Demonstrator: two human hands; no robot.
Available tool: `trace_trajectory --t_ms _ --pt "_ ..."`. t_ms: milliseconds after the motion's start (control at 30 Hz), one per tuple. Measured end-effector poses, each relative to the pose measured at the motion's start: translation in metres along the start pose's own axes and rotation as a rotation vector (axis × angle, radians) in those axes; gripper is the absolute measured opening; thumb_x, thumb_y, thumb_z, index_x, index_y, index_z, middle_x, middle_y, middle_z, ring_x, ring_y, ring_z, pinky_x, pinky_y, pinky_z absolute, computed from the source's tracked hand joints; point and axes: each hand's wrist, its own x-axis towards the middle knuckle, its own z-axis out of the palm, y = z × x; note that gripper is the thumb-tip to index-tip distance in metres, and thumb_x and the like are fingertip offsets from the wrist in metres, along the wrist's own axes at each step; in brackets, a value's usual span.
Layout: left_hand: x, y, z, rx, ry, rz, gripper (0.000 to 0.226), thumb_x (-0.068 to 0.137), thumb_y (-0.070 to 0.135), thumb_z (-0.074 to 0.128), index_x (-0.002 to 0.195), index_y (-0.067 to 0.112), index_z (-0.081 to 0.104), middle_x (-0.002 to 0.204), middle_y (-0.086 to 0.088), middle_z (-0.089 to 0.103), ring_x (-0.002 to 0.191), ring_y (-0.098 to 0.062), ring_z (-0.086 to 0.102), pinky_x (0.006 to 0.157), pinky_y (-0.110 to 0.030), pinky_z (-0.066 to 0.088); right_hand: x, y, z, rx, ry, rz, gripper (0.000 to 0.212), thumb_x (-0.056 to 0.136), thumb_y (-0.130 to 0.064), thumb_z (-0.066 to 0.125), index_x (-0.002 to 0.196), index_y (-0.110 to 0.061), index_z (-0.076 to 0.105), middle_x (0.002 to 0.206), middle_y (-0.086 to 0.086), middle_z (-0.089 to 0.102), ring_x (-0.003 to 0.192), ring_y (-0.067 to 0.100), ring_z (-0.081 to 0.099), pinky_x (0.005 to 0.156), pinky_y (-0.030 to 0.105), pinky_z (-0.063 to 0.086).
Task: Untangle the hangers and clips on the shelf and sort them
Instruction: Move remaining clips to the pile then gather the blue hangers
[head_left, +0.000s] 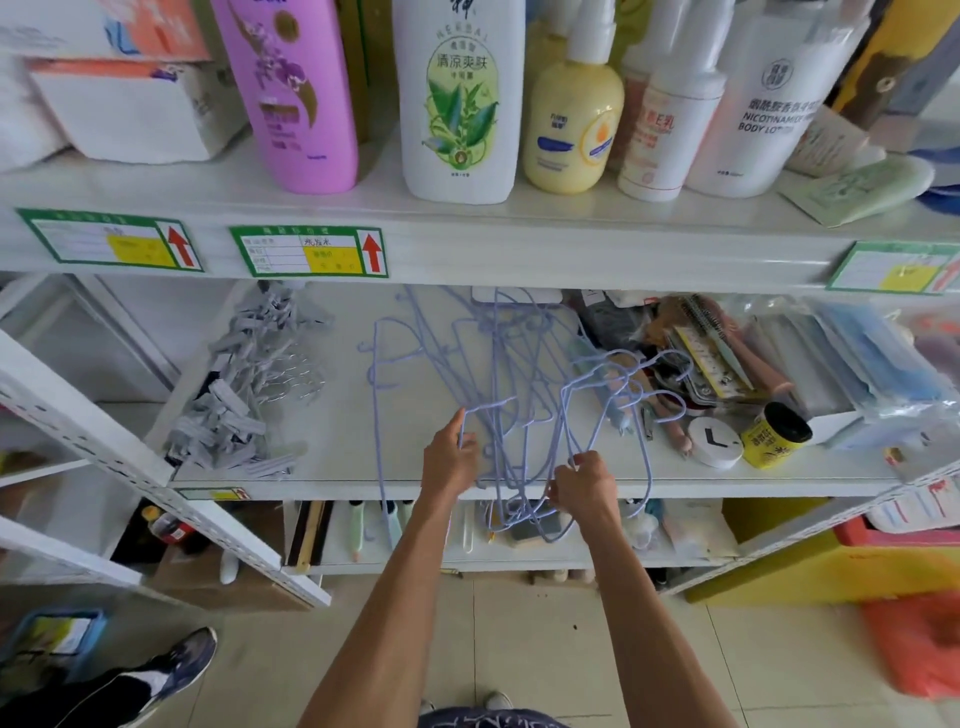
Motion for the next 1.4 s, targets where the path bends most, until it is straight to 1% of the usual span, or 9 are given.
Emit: trace_trajectory --t_ms 133,333,467,600,700,900,1067,1233,1400 --pt "0.0 0.0 -0.01 0.101 0.036 0.073 0.063 0.084 -0.011 0.047 0.145 0.007 0.046 0.14 -0.015 0.055 0.129 -0.027 0.052 0.102 -0.018 0.033 -0.001 -0.015 -0.001 -0.309 -0.014 -0.061 0.026 0.087 -0.018 0.052 0.108 -0.005 0.048 0.102 0.014 0.064 0.083 0.028 0.061 0.061 0.029 0.042" --pt "0.006 -0.021 -0.017 0.204 0.111 0.242 0.064 0.076 -0.015 0.052 0.138 0.003 0.052 0.141 -0.016 0.051 0.136 -0.031 0.044 0.114 -0.028 0.025 0.018 -0.024 0.01 -0.391 0.005 -0.048 0.034 0.085 -0.02 0.055 0.109 0.004 0.053 0.105 0.017 0.061 0.085 0.031 0.055 0.068 0.03 0.04" --pt "0.0 -0.028 -0.033 0.348 0.339 0.14 0.065 0.081 0.022 0.072 0.141 0.015 0.047 0.145 -0.016 0.037 0.136 -0.036 0.033 0.114 -0.046 0.03 0.029 -0.023 0.012 -0.369 0.091 -0.012 0.034 0.089 -0.02 0.055 0.113 0.004 0.058 0.112 0.025 0.062 0.095 0.035 0.056 0.073 0.031 0.038" --pt "-0.008 -0.036 -0.046 0.482 0.303 -0.191 0.11 0.069 0.057 0.078 0.15 0.008 0.022 0.142 -0.02 0.029 0.128 -0.039 0.034 0.106 -0.05 0.035 0.042 -0.025 0.01 -0.293 0.12 -0.024 0.029 0.096 -0.015 0.048 0.112 0.002 0.065 0.111 0.021 0.065 0.102 0.035 0.062 0.082 0.035 0.046" --pt "-0.008 -0.04 -0.047 0.529 0.295 -0.199 0.105 0.071 0.056 0.077 0.144 -0.001 0.028 0.134 -0.019 0.036 0.12 -0.036 0.041 0.099 -0.045 0.04 0.052 -0.022 0.01 -0.102 0.06 -0.033 0.027 0.093 -0.014 0.05 0.1 -0.01 0.075 0.081 0.005 0.061 0.071 0.025 0.056 0.069 0.034 0.047" --pt "-0.001 -0.046 -0.044 0.358 0.323 -0.067 0.025 0.097 0.006 0.047 0.12 -0.003 0.049 0.115 -0.022 0.054 0.105 -0.036 0.058 0.089 -0.04 0.046 0.042 -0.028 -0.005 0.322 -0.01 0.01 0.023 0.097 -0.01 0.049 0.083 -0.007 0.068 0.055 0.003 0.041 0.042 0.014 0.028 0.041 0.021 0.022" --pt "0.001 -0.05 -0.042 0.057 0.363 -0.019 0.015 0.096 0.007 0.045 0.098 0.002 0.059 0.086 -0.012 0.064 0.08 -0.032 0.063 0.066 -0.038 0.05 0.036 -0.037 -0.02 0.48 -0.037 -0.067 0.026 0.099 -0.006 0.045 0.083 -0.004 0.065 0.049 -0.001 0.034 0.038 0.01 0.024 0.039 0.019 0.018" --pt "0.01 -0.049 -0.045 -0.087 0.335 0.027 0.026 0.099 0.011 0.04 0.107 0.01 0.065 0.092 -0.004 0.067 0.074 -0.023 0.06 0.06 -0.025 0.043 0.028 -0.036 -0.02 0.474 0.04 -0.147 0.026 0.1 -0.011 0.048 0.085 -0.004 0.069 0.053 0.002 0.035 0.042 0.013 0.025 0.043 0.024 0.019" --pt "0.011 -0.039 -0.049 -0.596 0.308 -0.021 0.029 0.104 0.009 0.038 0.106 0.014 0.067 0.061 -0.001 0.042 0.049 -0.008 0.035 0.047 -0.021 0.03 0.029 -0.041 -0.022 0.557 -0.028 -0.123 0.024 0.101 -0.012 0.049 0.085 -0.003 0.065 0.047 -0.005 0.032 0.039 0.01 0.022 0.039 0.019 0.019"
